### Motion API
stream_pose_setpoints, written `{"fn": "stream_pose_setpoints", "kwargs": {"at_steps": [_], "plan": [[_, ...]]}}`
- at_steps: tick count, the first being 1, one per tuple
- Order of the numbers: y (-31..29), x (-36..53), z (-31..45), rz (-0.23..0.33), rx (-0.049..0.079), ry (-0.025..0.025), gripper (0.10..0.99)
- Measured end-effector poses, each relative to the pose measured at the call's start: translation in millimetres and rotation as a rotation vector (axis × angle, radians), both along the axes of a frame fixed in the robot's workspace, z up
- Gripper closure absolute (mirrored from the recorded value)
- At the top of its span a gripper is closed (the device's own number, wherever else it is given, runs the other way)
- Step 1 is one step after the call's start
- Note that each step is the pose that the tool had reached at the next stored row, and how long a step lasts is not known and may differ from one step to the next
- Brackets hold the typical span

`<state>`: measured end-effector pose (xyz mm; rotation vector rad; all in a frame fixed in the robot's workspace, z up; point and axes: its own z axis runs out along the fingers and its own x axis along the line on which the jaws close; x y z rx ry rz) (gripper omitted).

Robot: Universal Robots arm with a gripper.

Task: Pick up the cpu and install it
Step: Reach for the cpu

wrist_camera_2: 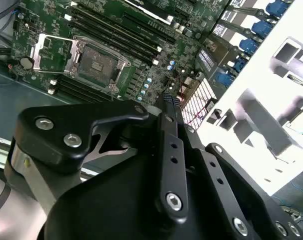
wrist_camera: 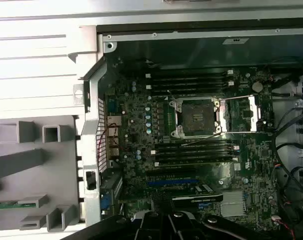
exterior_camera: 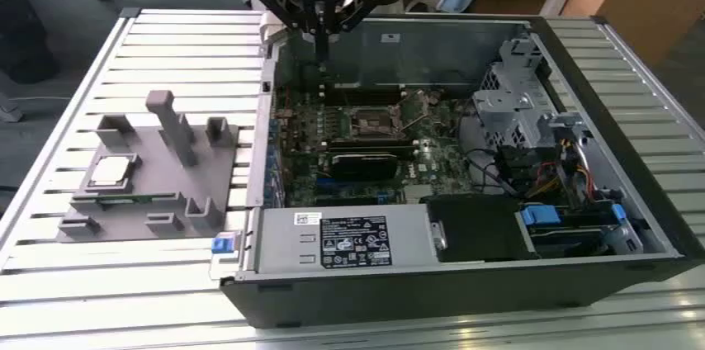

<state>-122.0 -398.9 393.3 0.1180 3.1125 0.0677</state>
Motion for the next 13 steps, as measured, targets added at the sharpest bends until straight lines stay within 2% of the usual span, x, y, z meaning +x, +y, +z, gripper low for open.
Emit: {"fn": "stream_pose_setpoints", "kwargs": {"at_steps": [6,13], "plan": [[0.0,-1.1,0.1,0.0,0.0,0.0001,0.98],[0.0,-9.8,0.0,0.0,0.0,0.0,0.98]]}}
